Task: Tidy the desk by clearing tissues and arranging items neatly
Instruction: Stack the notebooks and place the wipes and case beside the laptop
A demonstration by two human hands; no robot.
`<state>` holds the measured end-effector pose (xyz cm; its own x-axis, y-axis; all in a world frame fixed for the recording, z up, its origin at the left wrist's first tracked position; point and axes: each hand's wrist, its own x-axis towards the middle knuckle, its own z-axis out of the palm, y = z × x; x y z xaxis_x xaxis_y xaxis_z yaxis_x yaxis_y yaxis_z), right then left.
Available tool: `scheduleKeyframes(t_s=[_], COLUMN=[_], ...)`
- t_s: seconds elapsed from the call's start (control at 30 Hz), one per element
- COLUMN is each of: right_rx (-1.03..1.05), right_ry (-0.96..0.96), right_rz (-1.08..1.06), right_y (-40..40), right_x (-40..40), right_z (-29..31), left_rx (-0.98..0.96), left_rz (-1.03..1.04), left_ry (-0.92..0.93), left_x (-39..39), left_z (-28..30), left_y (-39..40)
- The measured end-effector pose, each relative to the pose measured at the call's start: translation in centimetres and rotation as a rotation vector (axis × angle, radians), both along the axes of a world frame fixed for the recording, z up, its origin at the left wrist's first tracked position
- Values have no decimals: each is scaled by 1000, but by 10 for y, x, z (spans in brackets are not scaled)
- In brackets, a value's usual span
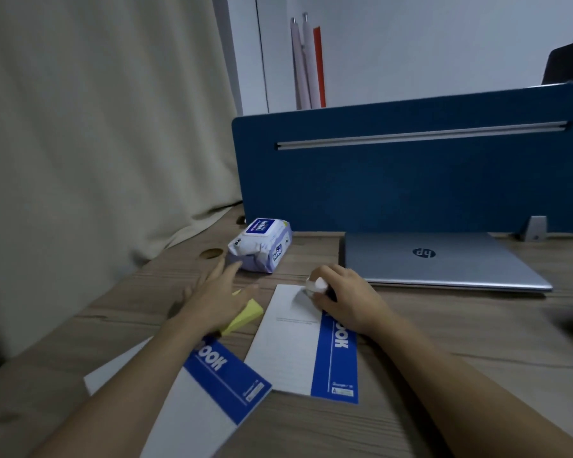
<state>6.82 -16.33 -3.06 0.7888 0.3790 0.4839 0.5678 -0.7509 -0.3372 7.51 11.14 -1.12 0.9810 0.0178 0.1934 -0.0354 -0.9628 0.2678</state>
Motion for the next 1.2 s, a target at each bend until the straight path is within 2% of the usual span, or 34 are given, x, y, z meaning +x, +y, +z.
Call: scheduleKeyframes(t_s=[0.2,0.33,0.73,0.87,1.0,1.2], right_rx=[62,80,69,90,112,164], right_ry=[94,118,69,48,105,139], right_rz=[-29,-62,-154,-297,-443,-527], right_y=[-7,-15,-47,-77,-116,-144], right_x=[-34,-64,-145,-165,-176,-183], right_z=[-3,-4,-5,-6,-6,-8], left_rx=[-80,15,121,123,145,156], left_rz=[-86,-99,-256,-266,-294,-360], left_ry=[66,83,141,119,88,69], left_x=[-54,-83,-162,-178,-187,-195], left_z=[-9,-11,-16,-13,-13,-16], left_y=[2,-12,-57,-73,-89,-116])
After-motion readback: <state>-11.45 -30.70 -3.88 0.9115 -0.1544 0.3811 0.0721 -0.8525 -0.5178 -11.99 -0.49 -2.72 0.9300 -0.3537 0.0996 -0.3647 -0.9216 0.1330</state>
